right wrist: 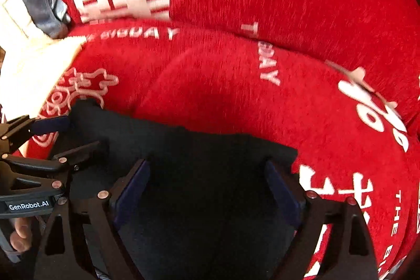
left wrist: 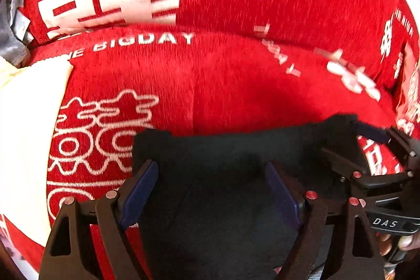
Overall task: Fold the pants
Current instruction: 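Press and straighten the folded pants with both open grippers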
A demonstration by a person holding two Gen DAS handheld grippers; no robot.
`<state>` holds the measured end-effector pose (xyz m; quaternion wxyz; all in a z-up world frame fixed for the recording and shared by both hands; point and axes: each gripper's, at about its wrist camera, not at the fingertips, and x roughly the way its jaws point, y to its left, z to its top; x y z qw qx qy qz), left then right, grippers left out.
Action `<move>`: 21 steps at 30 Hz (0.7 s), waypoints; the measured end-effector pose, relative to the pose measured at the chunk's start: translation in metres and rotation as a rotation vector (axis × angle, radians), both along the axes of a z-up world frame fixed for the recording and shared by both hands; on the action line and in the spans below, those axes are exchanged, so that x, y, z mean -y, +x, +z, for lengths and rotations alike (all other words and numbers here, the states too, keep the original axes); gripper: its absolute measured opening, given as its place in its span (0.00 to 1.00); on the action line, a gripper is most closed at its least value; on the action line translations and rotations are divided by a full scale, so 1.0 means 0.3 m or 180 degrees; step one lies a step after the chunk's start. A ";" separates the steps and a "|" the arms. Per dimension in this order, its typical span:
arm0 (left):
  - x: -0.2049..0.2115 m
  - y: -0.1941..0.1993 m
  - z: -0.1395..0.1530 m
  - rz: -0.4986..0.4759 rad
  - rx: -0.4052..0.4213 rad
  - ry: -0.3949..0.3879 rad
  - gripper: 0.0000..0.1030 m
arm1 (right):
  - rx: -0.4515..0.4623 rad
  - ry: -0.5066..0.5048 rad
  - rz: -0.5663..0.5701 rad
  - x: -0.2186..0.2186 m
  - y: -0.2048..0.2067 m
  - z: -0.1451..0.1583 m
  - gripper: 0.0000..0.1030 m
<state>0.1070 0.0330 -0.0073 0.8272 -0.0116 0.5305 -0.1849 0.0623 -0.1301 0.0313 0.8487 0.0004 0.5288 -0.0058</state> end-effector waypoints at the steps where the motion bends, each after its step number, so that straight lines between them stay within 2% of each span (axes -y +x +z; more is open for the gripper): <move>1: -0.010 0.010 -0.002 0.0056 -0.0035 0.0000 0.82 | 0.0022 -0.0017 -0.0038 0.000 0.002 0.010 0.88; 4: -0.012 0.031 -0.043 0.0104 -0.0196 0.0152 0.82 | -0.0035 -0.0020 -0.0011 -0.015 0.011 0.009 0.88; 8: -0.015 -0.011 -0.055 0.0070 -0.0155 0.0269 0.82 | -0.0159 -0.0067 0.0145 -0.052 -0.010 -0.022 0.90; 11: -0.026 -0.051 -0.046 0.0050 -0.0125 0.0277 0.82 | -0.0188 -0.0126 0.0124 -0.053 -0.040 -0.033 0.91; 15: -0.035 -0.097 -0.047 0.0034 -0.0098 0.0283 0.83 | -0.0161 0.0013 0.0135 -0.051 -0.106 -0.024 0.91; 21: -0.058 -0.168 -0.044 0.0070 -0.0065 0.0241 0.83 | -0.0091 -0.0100 0.0181 -0.074 -0.229 -0.026 0.94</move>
